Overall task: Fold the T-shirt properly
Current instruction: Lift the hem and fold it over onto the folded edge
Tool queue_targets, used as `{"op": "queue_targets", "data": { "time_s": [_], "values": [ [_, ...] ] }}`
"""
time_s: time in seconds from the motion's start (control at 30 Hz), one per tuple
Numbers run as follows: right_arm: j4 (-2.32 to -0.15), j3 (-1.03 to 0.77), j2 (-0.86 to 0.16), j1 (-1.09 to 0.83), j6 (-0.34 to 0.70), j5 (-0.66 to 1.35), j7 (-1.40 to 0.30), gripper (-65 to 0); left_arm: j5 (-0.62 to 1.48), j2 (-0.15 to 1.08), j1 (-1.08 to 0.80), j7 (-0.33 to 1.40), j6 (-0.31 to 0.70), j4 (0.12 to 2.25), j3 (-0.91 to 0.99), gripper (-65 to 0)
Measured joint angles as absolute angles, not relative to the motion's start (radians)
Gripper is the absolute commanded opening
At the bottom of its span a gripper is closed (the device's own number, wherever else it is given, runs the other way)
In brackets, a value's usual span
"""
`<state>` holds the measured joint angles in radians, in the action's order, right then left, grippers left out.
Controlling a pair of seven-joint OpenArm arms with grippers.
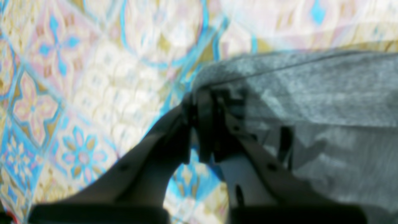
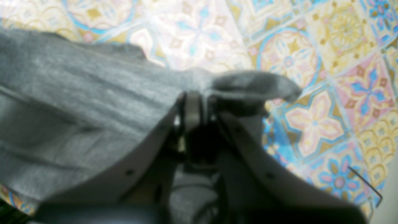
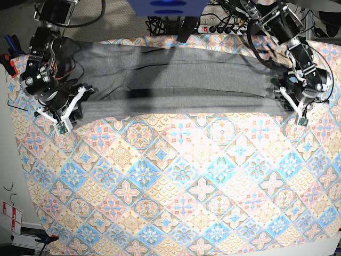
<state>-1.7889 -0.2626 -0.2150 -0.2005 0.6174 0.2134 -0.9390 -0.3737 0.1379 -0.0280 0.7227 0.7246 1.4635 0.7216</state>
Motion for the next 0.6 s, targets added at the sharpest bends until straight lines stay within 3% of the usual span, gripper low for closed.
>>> {"op": "queue_targets", "data": {
  "time_s": [0.23,0.6],
  "values": [
    [-1.812,-0.283,-0.161,-0.286,0.616,0.206,-0.943,-64.4,-0.303,0.142,-0.145,0.721,0.72,1.612,0.722,-62.6],
    [-1.812,-0.315,-0.139,-0.4,0.617,0.209,-0.939,-64.3,-0.302,0.136,-0.221,0.727,0.718,1.596,0.724,-62.2]
  ]
}}
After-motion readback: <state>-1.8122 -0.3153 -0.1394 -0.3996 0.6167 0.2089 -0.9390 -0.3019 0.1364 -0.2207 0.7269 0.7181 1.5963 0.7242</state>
